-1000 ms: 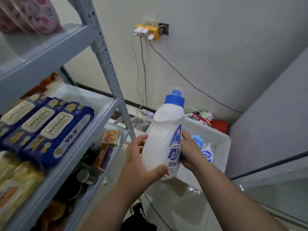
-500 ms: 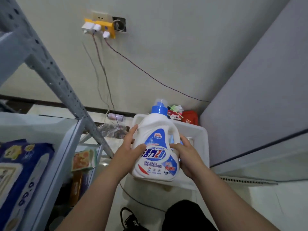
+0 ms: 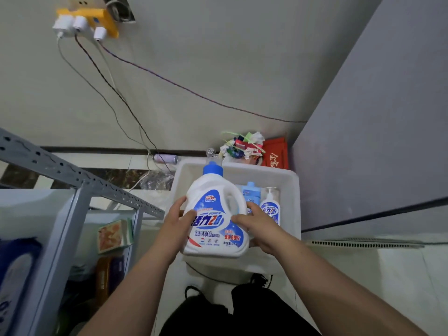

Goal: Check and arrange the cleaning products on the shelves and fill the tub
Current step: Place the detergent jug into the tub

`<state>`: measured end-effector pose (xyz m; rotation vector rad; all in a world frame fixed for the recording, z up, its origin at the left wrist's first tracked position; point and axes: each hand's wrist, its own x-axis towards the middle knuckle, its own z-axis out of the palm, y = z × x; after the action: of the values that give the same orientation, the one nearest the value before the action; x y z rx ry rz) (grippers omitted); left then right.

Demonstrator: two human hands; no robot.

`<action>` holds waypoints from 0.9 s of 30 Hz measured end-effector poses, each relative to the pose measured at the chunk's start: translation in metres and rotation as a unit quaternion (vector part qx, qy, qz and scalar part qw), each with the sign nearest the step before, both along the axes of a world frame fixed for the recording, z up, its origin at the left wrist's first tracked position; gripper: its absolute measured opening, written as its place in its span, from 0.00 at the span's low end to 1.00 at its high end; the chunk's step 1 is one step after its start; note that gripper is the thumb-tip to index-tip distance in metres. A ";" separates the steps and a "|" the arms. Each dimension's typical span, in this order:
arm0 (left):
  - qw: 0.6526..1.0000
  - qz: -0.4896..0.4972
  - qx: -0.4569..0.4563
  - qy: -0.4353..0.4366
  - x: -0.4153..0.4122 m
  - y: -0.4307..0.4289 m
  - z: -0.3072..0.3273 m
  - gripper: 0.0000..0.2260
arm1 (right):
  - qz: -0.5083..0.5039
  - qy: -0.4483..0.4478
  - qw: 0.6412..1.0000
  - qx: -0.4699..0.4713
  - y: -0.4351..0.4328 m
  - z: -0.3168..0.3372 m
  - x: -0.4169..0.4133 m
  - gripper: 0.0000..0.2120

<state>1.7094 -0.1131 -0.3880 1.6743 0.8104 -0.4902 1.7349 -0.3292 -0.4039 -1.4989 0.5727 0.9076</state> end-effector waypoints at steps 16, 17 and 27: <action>0.992 -0.077 0.028 0.101 0.034 0.018 -0.111 0.17 | 0.049 0.019 0.990 -0.134 0.036 -0.106 0.026 0.31; 0.991 -0.082 0.026 0.101 0.037 0.021 -0.118 0.18 | 0.057 0.018 0.988 -0.146 0.040 -0.113 0.026 0.33; 0.985 -0.128 0.010 0.113 0.055 0.042 -0.204 0.16 | 0.185 0.031 0.953 -0.236 0.082 -0.182 0.039 0.26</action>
<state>1.7643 -0.0711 -0.5915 1.7719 0.7664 -0.8669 1.7740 -0.2471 -0.5859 -2.0626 0.5912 1.1641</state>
